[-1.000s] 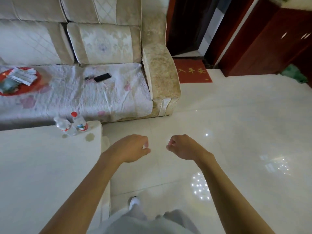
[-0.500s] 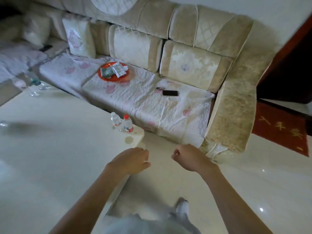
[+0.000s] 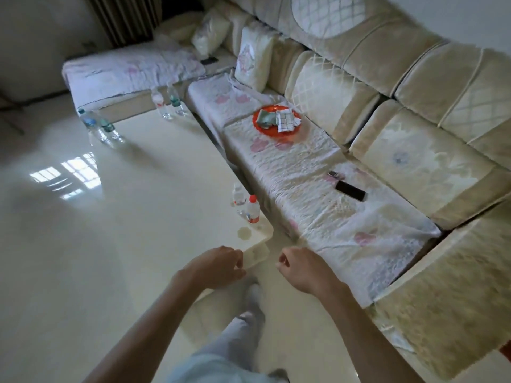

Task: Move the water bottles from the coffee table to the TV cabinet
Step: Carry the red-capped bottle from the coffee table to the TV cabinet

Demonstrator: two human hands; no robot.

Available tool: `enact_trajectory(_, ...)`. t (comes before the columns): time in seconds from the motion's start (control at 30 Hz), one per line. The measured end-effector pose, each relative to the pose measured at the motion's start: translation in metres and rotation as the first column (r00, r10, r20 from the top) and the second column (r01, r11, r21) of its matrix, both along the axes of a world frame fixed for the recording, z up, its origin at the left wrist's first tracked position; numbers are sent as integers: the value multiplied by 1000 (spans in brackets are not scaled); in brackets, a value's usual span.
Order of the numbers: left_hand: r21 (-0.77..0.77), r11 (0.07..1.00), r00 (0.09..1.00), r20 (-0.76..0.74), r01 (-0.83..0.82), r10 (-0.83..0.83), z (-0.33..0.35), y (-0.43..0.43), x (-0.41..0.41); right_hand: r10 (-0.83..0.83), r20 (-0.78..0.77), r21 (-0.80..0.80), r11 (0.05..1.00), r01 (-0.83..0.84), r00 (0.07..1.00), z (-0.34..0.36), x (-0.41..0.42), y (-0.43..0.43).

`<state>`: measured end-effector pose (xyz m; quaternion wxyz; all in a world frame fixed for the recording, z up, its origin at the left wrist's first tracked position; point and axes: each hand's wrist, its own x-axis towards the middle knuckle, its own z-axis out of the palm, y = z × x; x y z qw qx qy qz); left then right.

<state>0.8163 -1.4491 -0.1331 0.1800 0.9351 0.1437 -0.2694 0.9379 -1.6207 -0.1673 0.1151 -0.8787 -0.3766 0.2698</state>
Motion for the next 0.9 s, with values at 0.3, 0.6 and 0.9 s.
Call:
enact_trajectory(0.3,-96,993,996,-54,-72,67,-59,53,92,147,35,-133,981,-141,988,-19,111,49)
enact_trajectory(0.6,-185,962,978,29,-199,208,-82,106,189,205,-77,-259,941,-218,976,-45,211,123)
enact_trajectory(0.9,-195,868,890,-131,-456,438,-134,127,201,211,-224,-259,928,-267,951,-134,259,197)
